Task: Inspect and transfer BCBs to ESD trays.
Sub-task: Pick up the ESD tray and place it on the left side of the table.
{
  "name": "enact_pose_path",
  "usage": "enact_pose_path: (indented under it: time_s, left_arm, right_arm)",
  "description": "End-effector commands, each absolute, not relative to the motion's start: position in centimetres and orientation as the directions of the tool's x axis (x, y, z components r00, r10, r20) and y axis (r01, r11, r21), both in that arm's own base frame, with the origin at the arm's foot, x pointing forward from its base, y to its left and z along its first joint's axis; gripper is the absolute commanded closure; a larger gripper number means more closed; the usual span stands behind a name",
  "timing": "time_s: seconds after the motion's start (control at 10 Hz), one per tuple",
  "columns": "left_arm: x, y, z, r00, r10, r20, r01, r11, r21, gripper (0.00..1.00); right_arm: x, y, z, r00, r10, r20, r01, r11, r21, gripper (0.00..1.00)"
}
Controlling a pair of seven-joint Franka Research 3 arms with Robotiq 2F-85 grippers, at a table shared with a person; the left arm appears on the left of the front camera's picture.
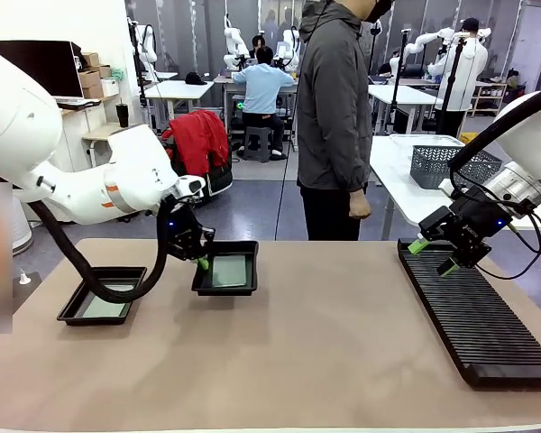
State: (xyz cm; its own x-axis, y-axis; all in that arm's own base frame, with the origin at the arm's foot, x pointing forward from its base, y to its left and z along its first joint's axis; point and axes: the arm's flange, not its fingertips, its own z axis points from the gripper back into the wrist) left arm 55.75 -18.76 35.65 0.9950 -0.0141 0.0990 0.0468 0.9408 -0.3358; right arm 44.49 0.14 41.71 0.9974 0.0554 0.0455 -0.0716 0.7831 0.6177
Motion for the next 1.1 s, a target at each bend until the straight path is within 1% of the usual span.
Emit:
enact_pose_path:
  time_s: [0.0,0.6,1.0]
  left_arm:
    - [54.4,-16.6,35.5,0.996,-0.033,0.087,0.062,0.933,-0.354,1.0]
    - [53.7,-11.4,33.7,0.995,-0.015,0.094,0.046,0.943,-0.331,1.0]
    - [53.2,-9.7,32.7,0.995,-0.017,0.099,0.048,0.948,-0.313,1.0]
  right_arm:
    - [44.6,0.3,41.8,0.999,0.035,0.041,-0.053,0.793,0.607,0.0]
    - [44.6,0.3,41.8,0.999,0.035,0.041,-0.053,0.793,0.607,0.0]
    - [44.6,0.3,41.8,0.999,0.035,0.041,-0.053,0.793,0.607,0.0]
